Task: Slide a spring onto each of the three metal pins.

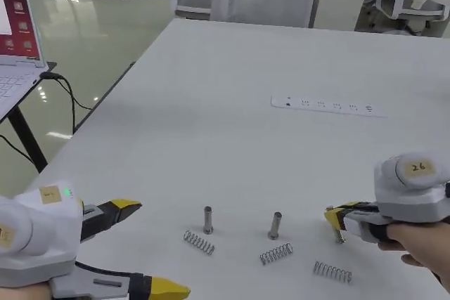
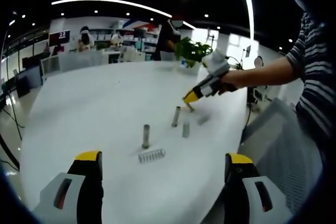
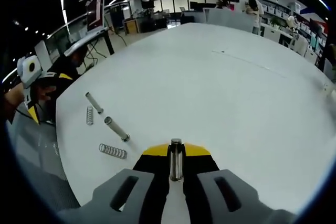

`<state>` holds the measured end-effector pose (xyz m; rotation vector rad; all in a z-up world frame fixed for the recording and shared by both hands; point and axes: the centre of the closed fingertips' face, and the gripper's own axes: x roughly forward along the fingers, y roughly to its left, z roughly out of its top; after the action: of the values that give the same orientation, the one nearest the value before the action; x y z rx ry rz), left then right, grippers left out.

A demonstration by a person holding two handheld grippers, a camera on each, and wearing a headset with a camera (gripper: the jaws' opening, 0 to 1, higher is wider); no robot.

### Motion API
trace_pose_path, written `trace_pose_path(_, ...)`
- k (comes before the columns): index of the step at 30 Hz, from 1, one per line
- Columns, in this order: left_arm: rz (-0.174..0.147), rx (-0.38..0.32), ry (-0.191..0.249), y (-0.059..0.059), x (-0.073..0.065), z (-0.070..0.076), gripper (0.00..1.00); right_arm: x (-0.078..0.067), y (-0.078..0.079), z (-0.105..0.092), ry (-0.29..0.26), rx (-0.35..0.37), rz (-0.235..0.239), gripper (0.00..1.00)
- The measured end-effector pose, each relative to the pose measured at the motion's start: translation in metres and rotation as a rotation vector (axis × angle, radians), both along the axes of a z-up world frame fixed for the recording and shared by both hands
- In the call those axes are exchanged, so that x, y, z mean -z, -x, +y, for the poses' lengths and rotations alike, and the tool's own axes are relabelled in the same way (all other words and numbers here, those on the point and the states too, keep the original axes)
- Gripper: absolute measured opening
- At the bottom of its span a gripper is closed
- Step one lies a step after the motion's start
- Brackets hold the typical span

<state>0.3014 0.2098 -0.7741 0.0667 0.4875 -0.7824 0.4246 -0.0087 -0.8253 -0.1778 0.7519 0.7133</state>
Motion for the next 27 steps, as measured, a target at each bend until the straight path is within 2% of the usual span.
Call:
trace_pose_path(5, -0.009, -0.003, 0.003, -0.001, -0.004, 0.001, 0.94, -0.004, 0.003, 0.002, -0.027, -0.002, -0.020, 0.05)
trace_pose_path(12, -0.014, -0.014, 0.008, -0.001, -0.006, 0.003, 0.94, -0.006, 0.010, 0.001, -0.016, -0.013, -0.052, 0.05)
trace_pose_path(27, -0.016, -0.016, 0.006, -0.001, -0.003, 0.001, 0.95, -0.007, 0.019, -0.008, 0.010, -0.014, -0.066, 0.05)
